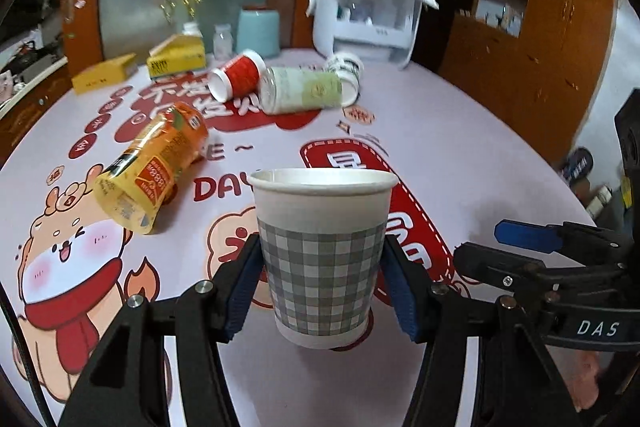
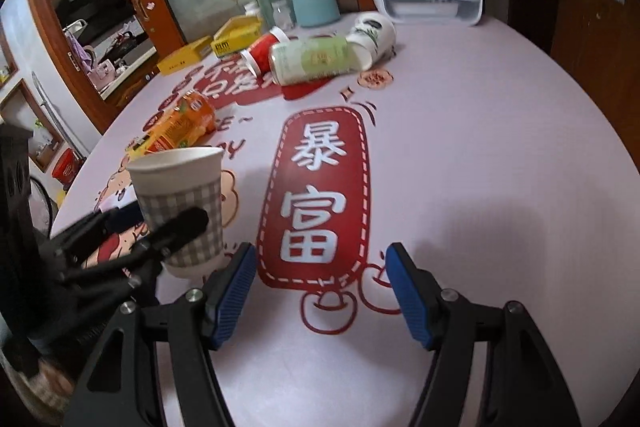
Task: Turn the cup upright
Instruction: 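Rotate the cup opening-up with the left tool and set it on the table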
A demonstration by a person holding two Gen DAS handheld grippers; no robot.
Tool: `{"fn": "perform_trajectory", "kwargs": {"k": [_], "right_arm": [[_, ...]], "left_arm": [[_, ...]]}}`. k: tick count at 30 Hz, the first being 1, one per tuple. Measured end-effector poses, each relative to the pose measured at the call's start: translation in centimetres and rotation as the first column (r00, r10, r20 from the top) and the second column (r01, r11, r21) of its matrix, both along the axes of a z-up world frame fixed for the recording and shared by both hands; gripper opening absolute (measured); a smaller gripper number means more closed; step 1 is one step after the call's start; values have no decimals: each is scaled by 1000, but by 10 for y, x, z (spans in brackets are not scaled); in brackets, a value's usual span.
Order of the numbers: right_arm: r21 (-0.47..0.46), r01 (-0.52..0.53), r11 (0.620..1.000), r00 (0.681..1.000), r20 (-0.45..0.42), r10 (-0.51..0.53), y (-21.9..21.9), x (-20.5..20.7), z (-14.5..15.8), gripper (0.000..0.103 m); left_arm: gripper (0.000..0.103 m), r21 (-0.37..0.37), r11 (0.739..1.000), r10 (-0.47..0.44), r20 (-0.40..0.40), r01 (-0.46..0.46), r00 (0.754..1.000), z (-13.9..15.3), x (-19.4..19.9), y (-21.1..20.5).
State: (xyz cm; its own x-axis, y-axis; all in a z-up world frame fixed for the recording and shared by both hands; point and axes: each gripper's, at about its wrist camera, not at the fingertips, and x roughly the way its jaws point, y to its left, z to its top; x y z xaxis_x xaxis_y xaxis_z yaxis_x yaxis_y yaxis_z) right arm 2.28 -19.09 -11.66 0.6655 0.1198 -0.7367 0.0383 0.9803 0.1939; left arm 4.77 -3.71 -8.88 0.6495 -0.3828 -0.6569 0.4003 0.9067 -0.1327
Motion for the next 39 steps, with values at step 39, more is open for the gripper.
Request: {"fn": "perform_trajectory", "kwargs": {"k": [39], "right_arm": [[-25,34,999,999,-7,-34,13,-38,-5,67]], "left_arm": [[82,43,999,-29,-29,31,999,-10,-53,6]]}}
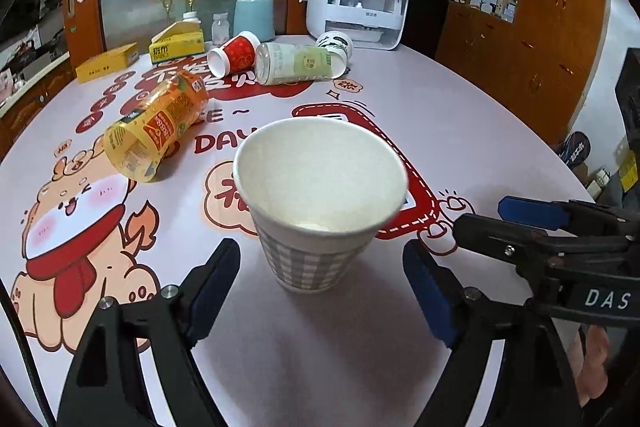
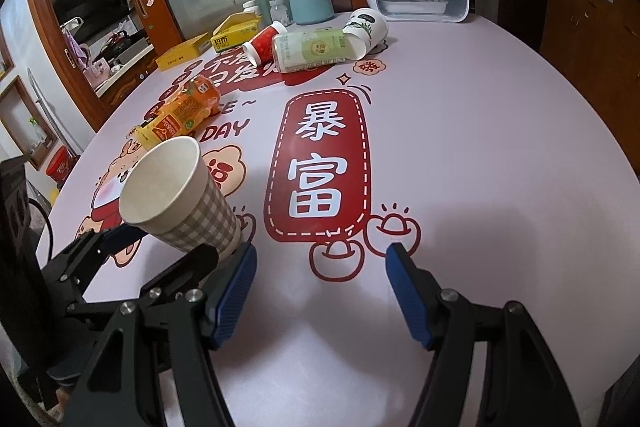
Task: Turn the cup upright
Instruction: 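Rotate the cup opening-up with the left tool and set it on the table, then open the left tool and pull it back from the cup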
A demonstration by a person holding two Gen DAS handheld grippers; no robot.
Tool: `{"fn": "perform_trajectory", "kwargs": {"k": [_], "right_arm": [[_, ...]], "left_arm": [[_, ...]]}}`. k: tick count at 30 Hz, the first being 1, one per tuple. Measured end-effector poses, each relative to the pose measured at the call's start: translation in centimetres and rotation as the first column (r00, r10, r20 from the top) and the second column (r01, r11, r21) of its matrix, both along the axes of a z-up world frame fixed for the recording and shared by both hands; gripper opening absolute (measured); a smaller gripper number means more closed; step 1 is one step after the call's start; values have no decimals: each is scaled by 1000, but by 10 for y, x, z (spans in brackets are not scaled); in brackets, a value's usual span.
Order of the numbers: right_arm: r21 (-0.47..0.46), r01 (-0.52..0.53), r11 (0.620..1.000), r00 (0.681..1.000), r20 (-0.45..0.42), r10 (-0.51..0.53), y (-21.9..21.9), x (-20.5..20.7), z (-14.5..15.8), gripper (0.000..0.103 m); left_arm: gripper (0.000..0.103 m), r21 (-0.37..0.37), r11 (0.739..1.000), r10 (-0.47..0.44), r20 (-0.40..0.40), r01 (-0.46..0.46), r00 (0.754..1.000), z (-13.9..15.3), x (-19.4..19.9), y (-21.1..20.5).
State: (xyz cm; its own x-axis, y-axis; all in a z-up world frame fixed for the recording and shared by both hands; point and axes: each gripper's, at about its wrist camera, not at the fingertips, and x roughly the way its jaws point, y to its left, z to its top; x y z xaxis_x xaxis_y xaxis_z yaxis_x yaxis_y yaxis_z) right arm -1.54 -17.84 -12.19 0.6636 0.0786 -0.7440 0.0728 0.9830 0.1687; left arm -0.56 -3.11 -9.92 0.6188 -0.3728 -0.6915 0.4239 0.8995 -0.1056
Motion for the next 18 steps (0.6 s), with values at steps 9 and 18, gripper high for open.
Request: {"fn": "perform_trajectory", "kwargs": {"k": [9,18], "right_arm": [[5,5,1000,1000,-4,-5,5,-8,-1,67],[-8,1,1000,1000,15,-1,14,-24,7,67]], "left_arm": [[83,40,999,4,-11,-4,1000,7,-16,2],[83,55,997,52,-48,-50,997,19,-32,15]]}}
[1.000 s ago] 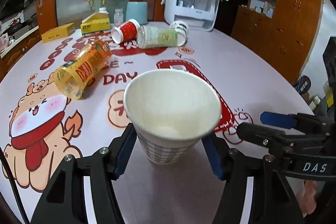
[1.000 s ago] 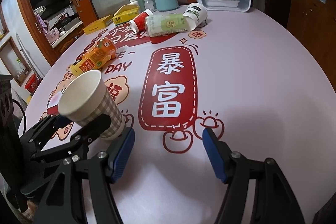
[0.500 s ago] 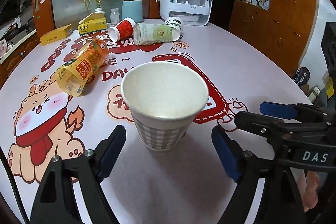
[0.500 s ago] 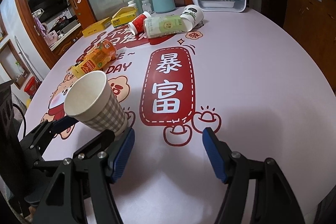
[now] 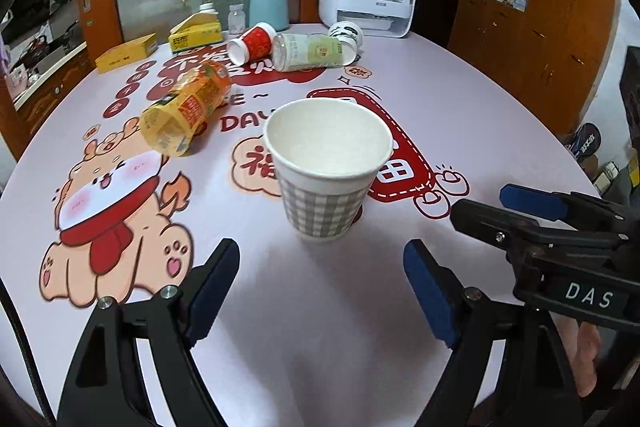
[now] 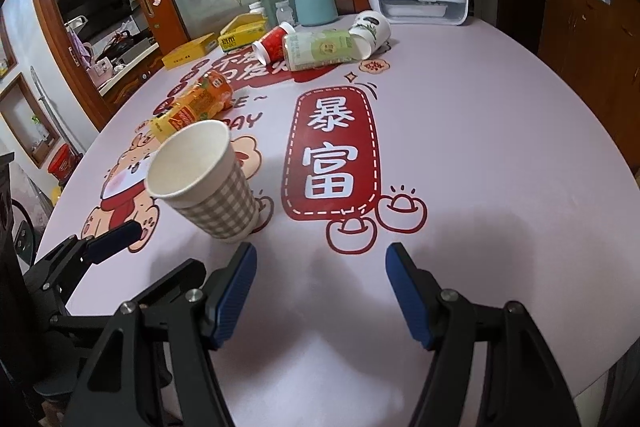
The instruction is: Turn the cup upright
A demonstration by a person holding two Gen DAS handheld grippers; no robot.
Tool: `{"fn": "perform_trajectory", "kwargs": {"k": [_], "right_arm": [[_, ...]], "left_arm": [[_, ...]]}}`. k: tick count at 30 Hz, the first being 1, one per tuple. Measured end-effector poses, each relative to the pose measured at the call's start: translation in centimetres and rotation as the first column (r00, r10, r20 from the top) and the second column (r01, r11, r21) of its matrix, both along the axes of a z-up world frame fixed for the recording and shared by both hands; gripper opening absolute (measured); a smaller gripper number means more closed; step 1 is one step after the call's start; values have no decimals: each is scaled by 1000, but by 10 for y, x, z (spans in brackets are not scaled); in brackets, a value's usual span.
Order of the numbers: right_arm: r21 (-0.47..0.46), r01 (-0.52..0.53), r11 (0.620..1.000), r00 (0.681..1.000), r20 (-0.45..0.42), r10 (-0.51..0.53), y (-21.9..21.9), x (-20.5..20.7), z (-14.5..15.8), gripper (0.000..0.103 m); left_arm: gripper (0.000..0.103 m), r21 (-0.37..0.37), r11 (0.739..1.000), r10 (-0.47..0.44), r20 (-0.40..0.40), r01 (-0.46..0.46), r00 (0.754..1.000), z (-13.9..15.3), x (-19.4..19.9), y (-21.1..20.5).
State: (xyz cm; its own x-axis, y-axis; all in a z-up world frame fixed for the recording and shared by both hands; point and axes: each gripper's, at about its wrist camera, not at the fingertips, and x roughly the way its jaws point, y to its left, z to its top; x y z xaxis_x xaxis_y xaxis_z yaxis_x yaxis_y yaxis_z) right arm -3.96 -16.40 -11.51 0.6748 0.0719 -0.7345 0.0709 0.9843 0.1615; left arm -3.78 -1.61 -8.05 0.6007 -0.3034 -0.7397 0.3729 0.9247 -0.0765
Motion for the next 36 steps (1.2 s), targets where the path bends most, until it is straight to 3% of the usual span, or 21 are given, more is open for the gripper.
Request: {"fn": "perform_trajectory", "kwargs": {"k": [14,19,28,36], "right_arm": [[-63,-17,998,999,45,20,17,-30,61,67],[-69,-39,997,998,48,42,24,-31,80,67],[-52,-22,998,999,27,24,22,-26,91,67],[-76,-4,997,1000,22,5,20,-24,88,67]], "left_arm": [[84,0,990,139,-96,-139,986,52,-17,29],[89,62,984,170,-89,-165,981,68,-19,25],[90,130,965,238,-76,-227,968,85,-15,22],[90,109,958,276,-118,-264,954,82,-9,29]]}}
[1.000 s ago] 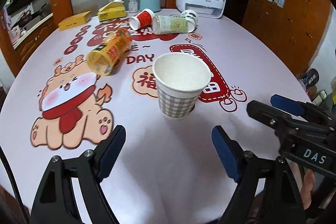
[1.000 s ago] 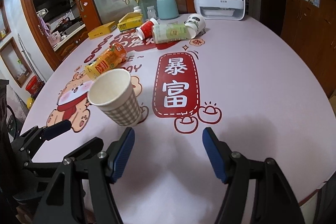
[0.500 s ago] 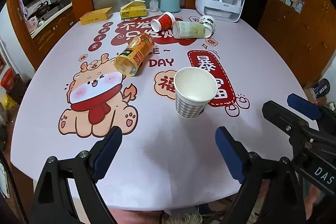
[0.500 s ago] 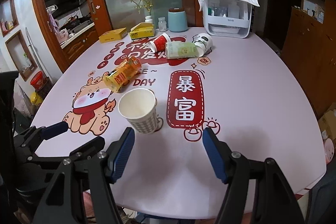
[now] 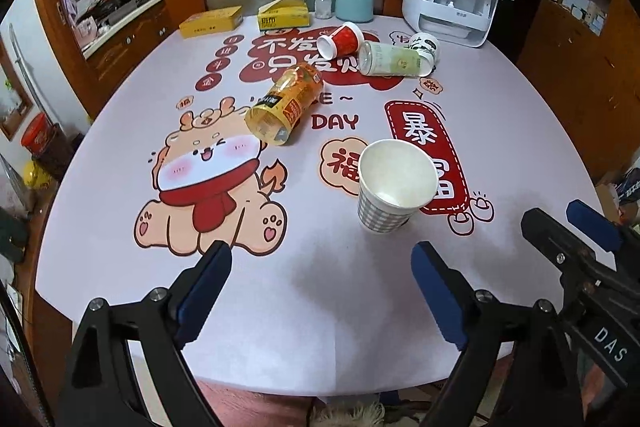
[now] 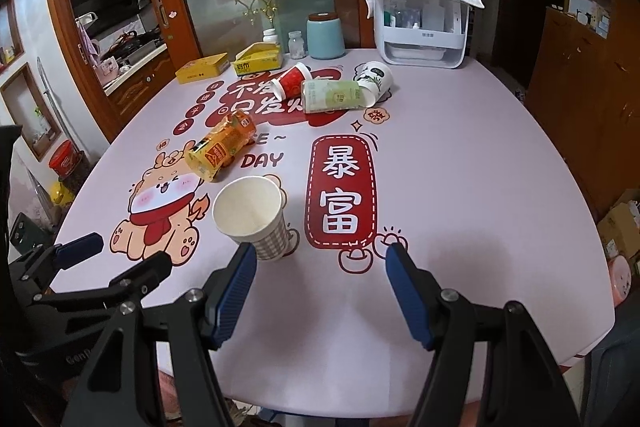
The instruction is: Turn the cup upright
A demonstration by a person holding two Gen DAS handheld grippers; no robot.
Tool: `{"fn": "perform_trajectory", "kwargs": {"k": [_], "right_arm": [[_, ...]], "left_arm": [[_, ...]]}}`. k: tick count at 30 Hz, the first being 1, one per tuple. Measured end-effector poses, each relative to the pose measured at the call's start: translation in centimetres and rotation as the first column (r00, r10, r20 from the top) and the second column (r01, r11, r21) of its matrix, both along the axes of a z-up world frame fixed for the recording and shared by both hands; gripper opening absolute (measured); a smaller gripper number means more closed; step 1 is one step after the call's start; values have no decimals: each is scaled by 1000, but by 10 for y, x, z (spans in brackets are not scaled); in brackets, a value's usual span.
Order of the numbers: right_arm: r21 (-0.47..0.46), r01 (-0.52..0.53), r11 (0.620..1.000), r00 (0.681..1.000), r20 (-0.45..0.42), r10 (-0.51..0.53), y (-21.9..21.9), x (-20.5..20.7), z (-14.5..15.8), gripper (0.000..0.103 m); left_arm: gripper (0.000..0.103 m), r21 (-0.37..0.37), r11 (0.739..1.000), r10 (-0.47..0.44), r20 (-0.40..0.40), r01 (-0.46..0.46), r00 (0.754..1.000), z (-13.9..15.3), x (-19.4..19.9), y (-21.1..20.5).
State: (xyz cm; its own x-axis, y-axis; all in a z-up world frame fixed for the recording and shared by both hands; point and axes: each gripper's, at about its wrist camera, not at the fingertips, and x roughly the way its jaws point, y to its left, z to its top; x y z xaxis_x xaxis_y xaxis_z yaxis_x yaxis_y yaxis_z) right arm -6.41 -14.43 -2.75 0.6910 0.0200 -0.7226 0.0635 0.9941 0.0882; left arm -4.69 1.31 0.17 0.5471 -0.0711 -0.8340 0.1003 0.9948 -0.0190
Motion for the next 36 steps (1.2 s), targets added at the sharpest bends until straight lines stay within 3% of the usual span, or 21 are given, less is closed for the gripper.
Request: {"fn": "perform_trajectory", "kwargs": {"k": [7,36], "right_arm": [[-3,4,1000,1000,4,-4,0,0,-1,67],[-5,16,1000,1000,12,-16,-7,-10,-10,67]], "left_arm": [[90,-40,999,9,1,-9,1000,-2,-2,0],[90,-13,999,40,2,-40,999,-9,-10,-10]]}}
